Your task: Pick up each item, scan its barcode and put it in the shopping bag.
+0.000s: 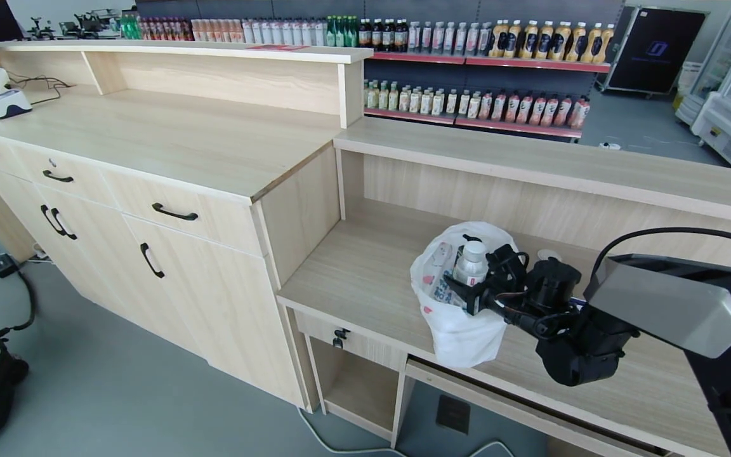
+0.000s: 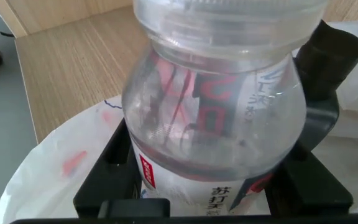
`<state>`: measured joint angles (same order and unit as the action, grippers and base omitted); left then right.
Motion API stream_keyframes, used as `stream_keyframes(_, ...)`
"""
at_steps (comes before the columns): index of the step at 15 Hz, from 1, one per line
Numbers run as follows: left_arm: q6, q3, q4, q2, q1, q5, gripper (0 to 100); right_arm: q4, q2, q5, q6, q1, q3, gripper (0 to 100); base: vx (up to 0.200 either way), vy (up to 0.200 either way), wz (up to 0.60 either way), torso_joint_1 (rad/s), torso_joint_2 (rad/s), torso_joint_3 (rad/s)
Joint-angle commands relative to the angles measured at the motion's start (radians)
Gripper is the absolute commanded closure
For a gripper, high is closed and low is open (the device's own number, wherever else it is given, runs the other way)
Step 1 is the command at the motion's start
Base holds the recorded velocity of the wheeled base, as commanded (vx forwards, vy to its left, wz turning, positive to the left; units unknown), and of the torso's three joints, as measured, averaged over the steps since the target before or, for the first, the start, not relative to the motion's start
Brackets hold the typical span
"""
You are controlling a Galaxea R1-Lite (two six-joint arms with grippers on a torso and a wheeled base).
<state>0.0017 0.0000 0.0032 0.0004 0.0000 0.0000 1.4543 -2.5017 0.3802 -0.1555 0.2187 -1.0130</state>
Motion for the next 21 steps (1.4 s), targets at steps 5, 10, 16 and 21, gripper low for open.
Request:
stream_keyframes(5, 0.0, 0.0, 0.0, 0.0, 0.0, 0.0, 0, -0.023, 0.032, 0.032, 0.004, -0.002, -0.001, 0, 0.0, 0.0, 0.0, 0.0, 0.0, 0.0)
stream_keyframes(10, 0.0, 0.0, 0.0, 0.0, 0.0, 0.0, 0, -0.196, 0.374, 0.031, -0.041, -0.004, 0.106, 0, 0.0, 0.0, 0.0, 0.0, 0.0, 0.0)
stream_keyframes(16, 0.0, 0.0, 0.0, 0.0, 0.0, 0.0, 0, -0.334, 0.768, -0.037, -0.21, -0.145, 0.436, 0, 0.0, 0.0, 0.0, 0.0, 0.0, 0.0)
stream_keyframes(21, 0.0, 0.0, 0.0, 0.0, 0.0, 0.0, 0, -0.526, 0.952, -0.115, -0.303, -0.335, 0.421, 0, 0.0, 0.0, -0.48, -0.001, 0.0, 0.003)
